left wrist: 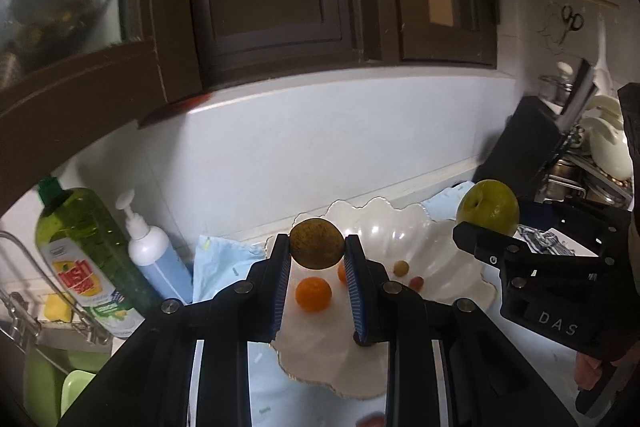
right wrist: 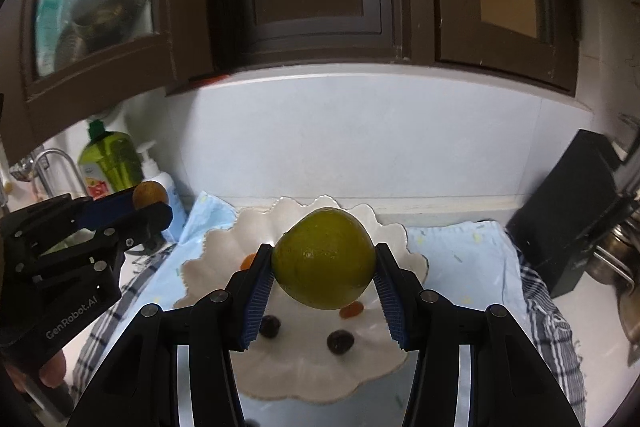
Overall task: Organize fruits
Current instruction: 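Carry the brown fruit in the left tool while the right tool carries the citrus over the bowl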
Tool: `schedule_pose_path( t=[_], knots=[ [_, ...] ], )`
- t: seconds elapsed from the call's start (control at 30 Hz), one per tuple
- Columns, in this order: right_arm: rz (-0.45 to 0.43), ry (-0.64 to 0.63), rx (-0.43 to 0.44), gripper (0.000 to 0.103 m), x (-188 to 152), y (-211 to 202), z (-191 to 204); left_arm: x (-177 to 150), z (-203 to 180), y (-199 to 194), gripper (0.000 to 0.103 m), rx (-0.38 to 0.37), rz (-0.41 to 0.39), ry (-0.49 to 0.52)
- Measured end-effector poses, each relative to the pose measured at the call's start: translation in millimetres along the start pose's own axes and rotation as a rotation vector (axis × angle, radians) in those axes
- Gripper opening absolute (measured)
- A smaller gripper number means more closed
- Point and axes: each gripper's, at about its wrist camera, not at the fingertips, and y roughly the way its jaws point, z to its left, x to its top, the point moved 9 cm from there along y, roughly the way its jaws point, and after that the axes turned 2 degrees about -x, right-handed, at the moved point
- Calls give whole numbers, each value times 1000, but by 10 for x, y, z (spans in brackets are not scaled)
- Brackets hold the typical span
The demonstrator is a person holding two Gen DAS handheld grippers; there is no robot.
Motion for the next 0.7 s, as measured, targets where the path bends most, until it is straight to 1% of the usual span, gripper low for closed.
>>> schedule_pose_path(
  t=[0.13, 0.3, 0.53, 0.7],
  knots=[
    [32, -25, -15, 51, 85, 283, -41, 41, 49, 303, 27, -20, 52, -13],
    [96, -30, -27, 51, 132, 662, -138, 41, 121, 667, 27, -23, 127, -16],
    [218, -28, -34, 51, 53, 1206, -267, -74, 153, 1194, 27, -47, 239, -32],
    [281, -41, -37, 51, -5, 1455, -278, -150, 156, 1537, 27, -70, 317, -55]
  ],
)
